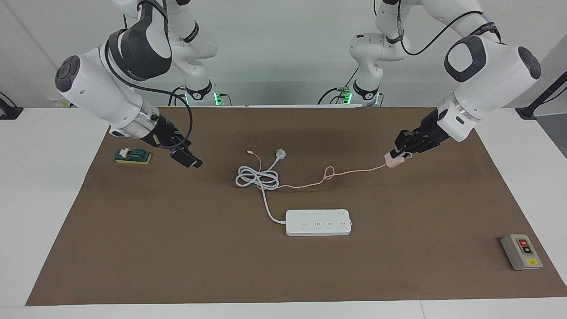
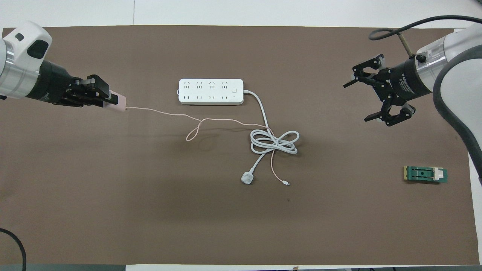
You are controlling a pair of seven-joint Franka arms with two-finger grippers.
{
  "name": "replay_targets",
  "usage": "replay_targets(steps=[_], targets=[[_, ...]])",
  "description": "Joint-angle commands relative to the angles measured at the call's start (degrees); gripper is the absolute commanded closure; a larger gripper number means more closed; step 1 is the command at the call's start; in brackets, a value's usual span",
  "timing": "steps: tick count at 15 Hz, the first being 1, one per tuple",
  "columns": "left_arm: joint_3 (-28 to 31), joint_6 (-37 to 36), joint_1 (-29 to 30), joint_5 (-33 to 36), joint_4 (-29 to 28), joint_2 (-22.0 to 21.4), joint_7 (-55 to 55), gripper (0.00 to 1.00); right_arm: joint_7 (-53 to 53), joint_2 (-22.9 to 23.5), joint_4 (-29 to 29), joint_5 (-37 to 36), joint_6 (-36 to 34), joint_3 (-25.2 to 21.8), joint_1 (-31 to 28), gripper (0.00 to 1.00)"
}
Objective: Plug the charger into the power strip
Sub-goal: 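Pull the plug back with the left gripper while the right gripper retreats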
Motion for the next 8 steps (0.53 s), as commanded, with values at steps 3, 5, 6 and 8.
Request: replay_targets(steps=[3,5,6,8], targets=[[0.0,-2.8,0.8,1.7,0.0,-2.1,2.8,1.00,-22.7,-3.5,-0.2,-9.6,-1.9,0.6,-2.7,0.00],[-0.1,-2.0,0.8,3.2,-0.1,-2.0,2.8,1.00,-33.5,-4.9,-0.3,-14.3,-1.8,0.6,-3.3,0.00],[-0.1,-1.9,0.7,3.9,-0.1,-2.0,2.8,1.00,-37.8,-5.8,-0.4,-16.0,-1.8,0.6,-3.7,0.00],[-0.1,-1.4,0.7,4.7,0.2,-1.9,2.8,1.00,-43.7,-8.4,-1.0,-18.2,-2.1,0.6,-4.1,0.00]])
